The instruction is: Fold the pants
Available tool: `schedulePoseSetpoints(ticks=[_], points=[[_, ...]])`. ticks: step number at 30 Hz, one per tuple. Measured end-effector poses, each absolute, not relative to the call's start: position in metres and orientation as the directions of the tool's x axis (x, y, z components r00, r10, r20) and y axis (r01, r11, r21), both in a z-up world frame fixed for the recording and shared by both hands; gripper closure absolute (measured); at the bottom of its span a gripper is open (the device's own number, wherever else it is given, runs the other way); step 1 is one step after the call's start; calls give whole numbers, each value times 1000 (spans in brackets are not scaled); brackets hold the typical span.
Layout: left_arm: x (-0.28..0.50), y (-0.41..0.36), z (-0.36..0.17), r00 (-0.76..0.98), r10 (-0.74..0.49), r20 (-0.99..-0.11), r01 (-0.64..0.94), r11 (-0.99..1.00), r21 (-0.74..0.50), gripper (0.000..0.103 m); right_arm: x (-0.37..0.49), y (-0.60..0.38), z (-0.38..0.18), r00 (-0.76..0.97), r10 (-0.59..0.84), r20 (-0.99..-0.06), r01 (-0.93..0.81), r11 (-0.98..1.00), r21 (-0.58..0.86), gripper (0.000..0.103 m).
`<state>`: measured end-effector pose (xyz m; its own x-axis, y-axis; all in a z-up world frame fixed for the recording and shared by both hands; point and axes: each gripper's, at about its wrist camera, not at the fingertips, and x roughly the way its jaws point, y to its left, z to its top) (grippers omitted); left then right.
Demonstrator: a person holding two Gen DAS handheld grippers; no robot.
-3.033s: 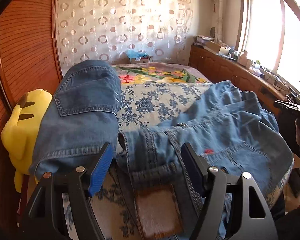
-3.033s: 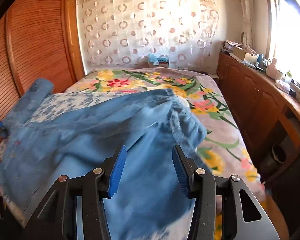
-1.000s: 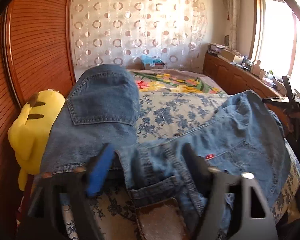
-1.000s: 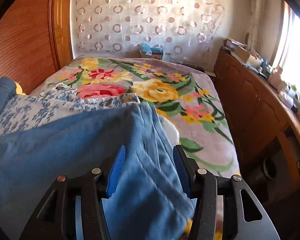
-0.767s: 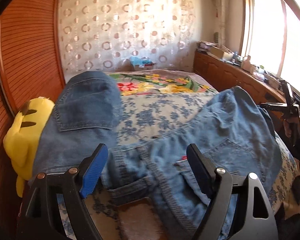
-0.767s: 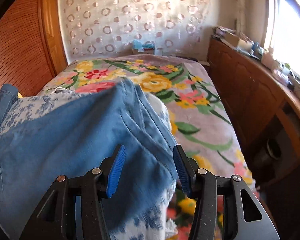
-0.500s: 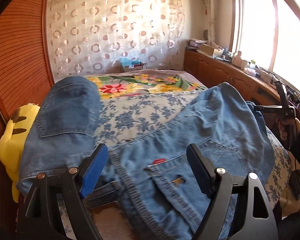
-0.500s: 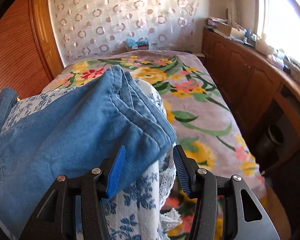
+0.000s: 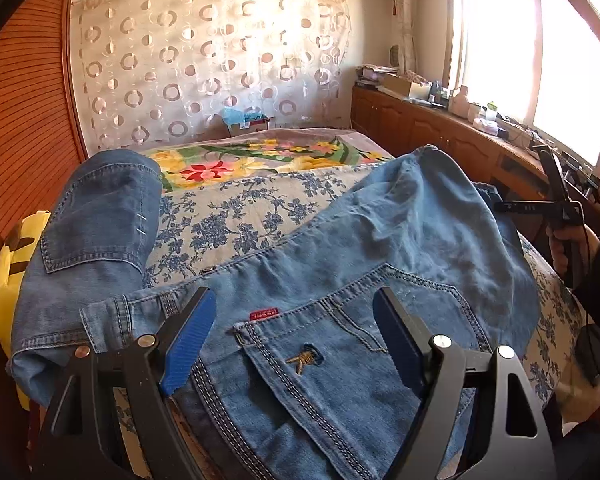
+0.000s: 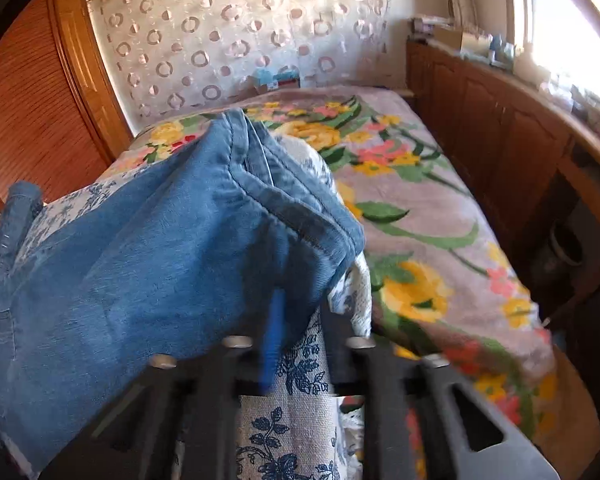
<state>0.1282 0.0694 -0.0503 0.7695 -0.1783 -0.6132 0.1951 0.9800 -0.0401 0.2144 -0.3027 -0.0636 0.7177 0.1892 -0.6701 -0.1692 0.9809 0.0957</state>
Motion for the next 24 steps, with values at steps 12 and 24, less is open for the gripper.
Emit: schedulePoseSetpoints(ticks=[12, 24], points=[[104, 78, -47, 788, -176, -590, 179, 982, -53, 22, 178, -263, -6, 804, 256, -536, -269, 961, 56, 102], [69, 107, -45, 815, -134, -564, 113, 991, -72, 22, 124, -155, 31, 761, 473, -443, -519, 855, 21, 102]])
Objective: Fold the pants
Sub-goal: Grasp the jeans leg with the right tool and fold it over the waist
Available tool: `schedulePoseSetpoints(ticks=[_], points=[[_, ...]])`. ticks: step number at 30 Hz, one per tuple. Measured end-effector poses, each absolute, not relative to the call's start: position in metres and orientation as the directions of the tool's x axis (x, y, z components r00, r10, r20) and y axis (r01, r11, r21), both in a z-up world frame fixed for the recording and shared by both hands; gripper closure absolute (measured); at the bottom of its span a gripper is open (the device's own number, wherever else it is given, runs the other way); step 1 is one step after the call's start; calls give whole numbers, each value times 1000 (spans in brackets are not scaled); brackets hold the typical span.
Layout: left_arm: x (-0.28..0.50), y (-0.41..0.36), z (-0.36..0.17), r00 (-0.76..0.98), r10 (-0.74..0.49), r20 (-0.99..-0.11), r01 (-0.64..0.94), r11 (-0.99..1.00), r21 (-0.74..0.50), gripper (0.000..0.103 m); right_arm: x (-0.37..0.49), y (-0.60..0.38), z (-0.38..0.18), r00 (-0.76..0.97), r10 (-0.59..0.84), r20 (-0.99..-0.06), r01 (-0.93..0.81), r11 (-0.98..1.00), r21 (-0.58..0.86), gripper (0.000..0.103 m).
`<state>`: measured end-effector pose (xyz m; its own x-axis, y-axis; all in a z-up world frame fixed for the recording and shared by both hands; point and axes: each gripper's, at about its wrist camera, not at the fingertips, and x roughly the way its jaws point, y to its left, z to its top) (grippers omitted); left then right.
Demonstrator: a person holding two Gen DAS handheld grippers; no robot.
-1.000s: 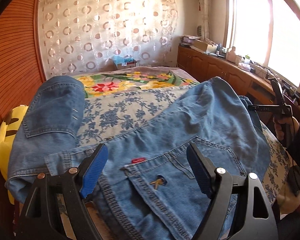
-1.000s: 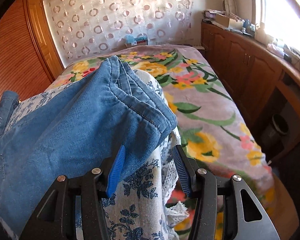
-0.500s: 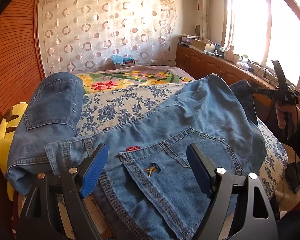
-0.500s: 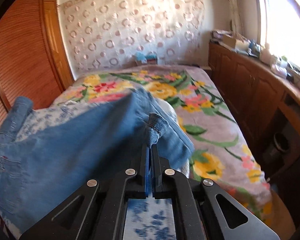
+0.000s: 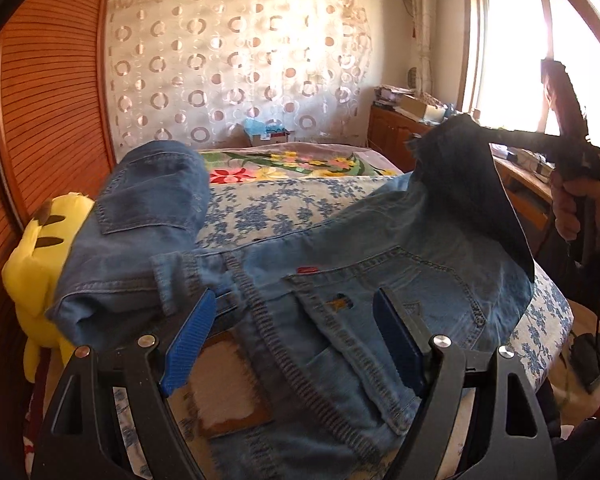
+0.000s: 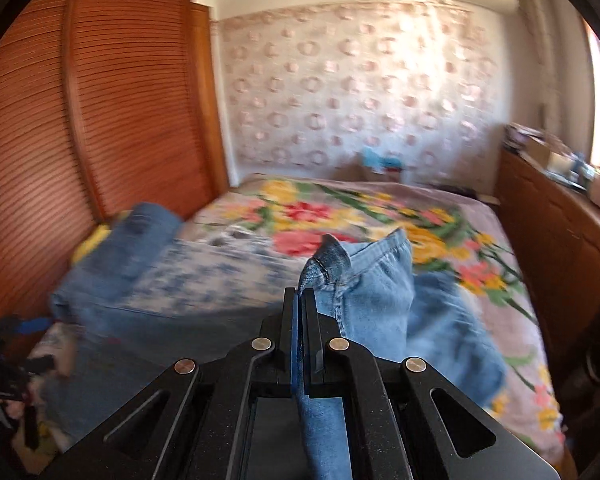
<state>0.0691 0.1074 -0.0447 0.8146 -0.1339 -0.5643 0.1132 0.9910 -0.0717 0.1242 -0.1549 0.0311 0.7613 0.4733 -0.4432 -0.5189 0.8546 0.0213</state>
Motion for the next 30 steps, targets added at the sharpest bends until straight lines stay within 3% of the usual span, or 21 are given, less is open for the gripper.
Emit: schedulePoseSetpoints(ticks=[10, 19, 30], points=[[52, 138, -42, 828, -80, -555, 41, 996, -81, 22, 65, -68, 12, 569, 662, -488, -747, 665, 30, 102], [61, 144, -49, 823, -84, -561, 34, 995, -98, 22, 71, -56, -37, 495, 628, -601, -760, 648, 52, 102], [88, 125, -49, 814, -142, -563, 105, 990, -97, 22, 78, -55, -59, 464, 622, -630, -725, 676, 133, 102]])
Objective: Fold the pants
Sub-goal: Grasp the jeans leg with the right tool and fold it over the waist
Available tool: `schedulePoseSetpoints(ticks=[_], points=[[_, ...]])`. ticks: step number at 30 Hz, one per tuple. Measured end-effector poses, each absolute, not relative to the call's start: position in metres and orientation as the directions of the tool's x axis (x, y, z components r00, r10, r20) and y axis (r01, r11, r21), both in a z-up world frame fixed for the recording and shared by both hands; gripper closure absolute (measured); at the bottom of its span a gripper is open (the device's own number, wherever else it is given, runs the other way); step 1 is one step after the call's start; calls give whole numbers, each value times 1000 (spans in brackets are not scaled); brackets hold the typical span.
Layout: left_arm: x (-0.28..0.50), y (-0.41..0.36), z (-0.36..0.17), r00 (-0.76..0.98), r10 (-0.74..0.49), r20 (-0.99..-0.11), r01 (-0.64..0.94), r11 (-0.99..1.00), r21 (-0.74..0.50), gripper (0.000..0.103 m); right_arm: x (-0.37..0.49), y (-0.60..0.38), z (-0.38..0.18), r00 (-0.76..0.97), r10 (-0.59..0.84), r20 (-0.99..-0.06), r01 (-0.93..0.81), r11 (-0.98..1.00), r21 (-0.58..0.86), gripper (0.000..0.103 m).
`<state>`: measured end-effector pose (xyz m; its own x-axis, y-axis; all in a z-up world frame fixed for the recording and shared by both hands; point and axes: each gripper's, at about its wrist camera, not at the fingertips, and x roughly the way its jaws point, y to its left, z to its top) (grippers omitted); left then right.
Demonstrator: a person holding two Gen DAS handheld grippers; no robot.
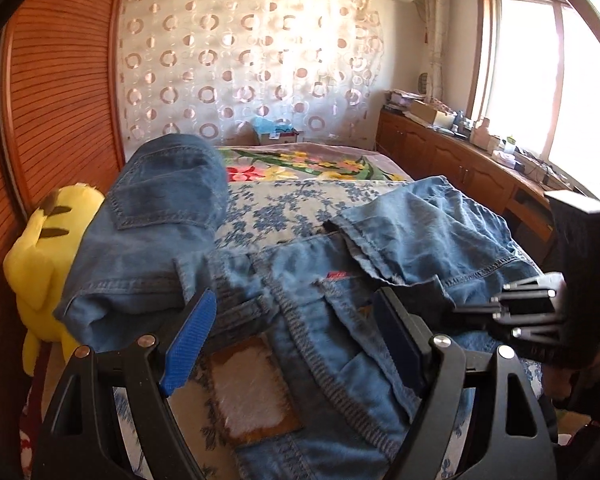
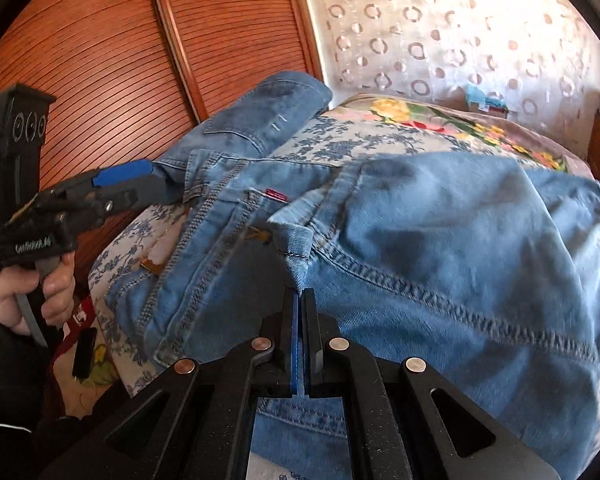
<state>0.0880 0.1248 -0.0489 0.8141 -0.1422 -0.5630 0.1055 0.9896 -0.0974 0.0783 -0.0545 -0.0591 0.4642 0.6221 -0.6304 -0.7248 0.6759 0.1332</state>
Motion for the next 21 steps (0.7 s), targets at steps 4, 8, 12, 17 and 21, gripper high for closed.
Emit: schedulePoseSetpoints(ticks=[4, 8, 12, 17, 21], points=[[109, 114, -46, 796, -189, -575, 165, 982, -94, 22, 74, -71, -61, 498, 623, -603, -699, 700, 147, 102], [129, 101, -43, 776, -218, -591, 210, 974, -83, 24, 65, -81, -63, 516, 622, -588, -685, 712, 152, 102], [150, 90, -44, 749, -242, -617, 233, 968, -96, 29, 59, -96, -66, 539, 599, -592, -660, 737, 145, 102], [173, 76, -47, 716, -271, -643, 251, 960, -126, 35, 52, -104, -68, 567, 568, -597, -641, 759, 115, 102], [193, 68, -46, 701, -280, -656, 245, 958, -146, 37, 50, -108, -74, 568, 567, -597, -637, 762, 118, 102]])
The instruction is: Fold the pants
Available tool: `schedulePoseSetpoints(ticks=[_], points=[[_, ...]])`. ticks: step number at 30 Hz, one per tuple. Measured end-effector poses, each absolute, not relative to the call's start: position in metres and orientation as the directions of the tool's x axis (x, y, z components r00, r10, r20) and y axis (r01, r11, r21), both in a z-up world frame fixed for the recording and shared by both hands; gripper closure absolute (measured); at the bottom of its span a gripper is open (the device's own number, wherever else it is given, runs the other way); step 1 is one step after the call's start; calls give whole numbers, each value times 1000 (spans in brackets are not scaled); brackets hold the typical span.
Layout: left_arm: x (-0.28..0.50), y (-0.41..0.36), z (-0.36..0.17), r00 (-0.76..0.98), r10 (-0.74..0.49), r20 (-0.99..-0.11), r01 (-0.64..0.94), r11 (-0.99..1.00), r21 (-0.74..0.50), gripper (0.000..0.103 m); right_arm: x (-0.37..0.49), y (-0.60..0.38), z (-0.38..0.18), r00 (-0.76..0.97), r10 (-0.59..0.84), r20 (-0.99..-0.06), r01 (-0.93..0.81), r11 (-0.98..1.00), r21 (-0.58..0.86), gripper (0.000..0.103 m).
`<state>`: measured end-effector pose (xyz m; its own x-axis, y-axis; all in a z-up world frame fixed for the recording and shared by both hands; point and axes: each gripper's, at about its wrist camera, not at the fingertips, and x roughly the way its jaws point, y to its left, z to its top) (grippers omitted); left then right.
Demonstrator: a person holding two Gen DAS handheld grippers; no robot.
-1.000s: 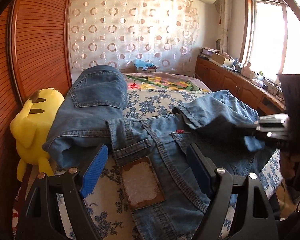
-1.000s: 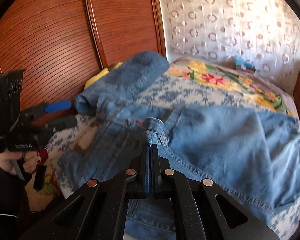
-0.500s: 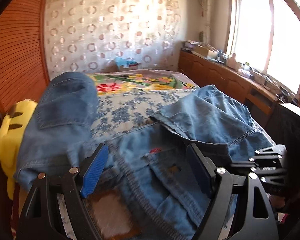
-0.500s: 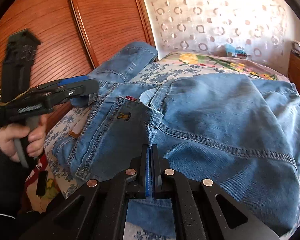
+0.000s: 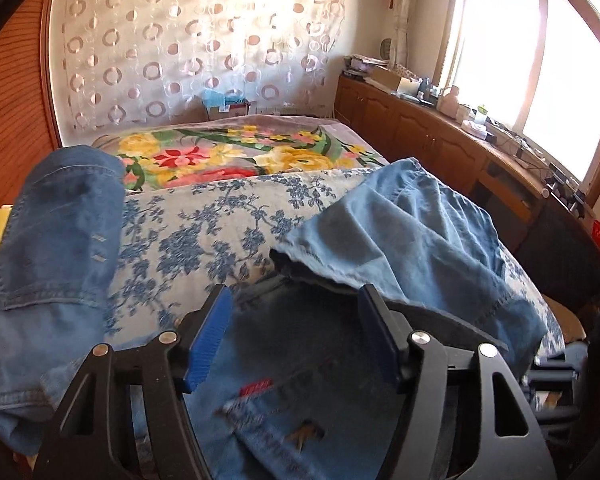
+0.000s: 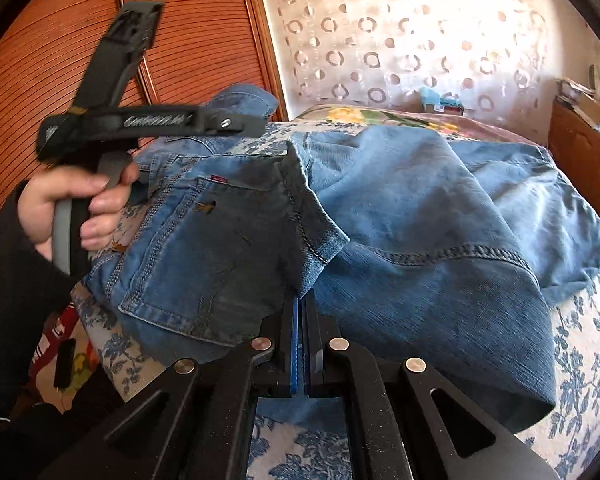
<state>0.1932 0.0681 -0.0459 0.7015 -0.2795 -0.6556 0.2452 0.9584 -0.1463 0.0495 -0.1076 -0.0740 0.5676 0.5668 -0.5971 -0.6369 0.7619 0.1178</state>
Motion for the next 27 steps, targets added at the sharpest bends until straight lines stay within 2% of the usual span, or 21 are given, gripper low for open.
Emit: schedulePoseSetpoints(ticks=[5, 10, 13, 16, 17, 27], points=[[221, 58, -49, 665, -303, -682, 234, 952, -196, 37, 47, -106, -78, 565, 575, -592, -637, 760, 129, 102], [244, 53, -65, 606, -332, -723, 215, 943, -253, 41, 47, -114, -77, 565, 580, -586, -641, 756, 130, 102], [254, 50, -75, 577, -316, -753, 192, 949, -250, 58, 48, -121, -78, 563, 584, -585, -644, 754, 133, 102], [253, 48, -78, 577, -333, -746, 202, 943, -265, 83, 49, -123, -77, 562, 588, -582, -646, 751, 134, 102], [250, 47, -75, 588, -331, -738, 207, 944, -258, 96, 49, -124, -77, 561, 591, -579, -648, 749, 137, 102], [200, 72, -7, 731, -284, -621, 220, 959, -180, 99, 32, -114, -39, 539, 680, -497, -724, 676, 140, 102]])
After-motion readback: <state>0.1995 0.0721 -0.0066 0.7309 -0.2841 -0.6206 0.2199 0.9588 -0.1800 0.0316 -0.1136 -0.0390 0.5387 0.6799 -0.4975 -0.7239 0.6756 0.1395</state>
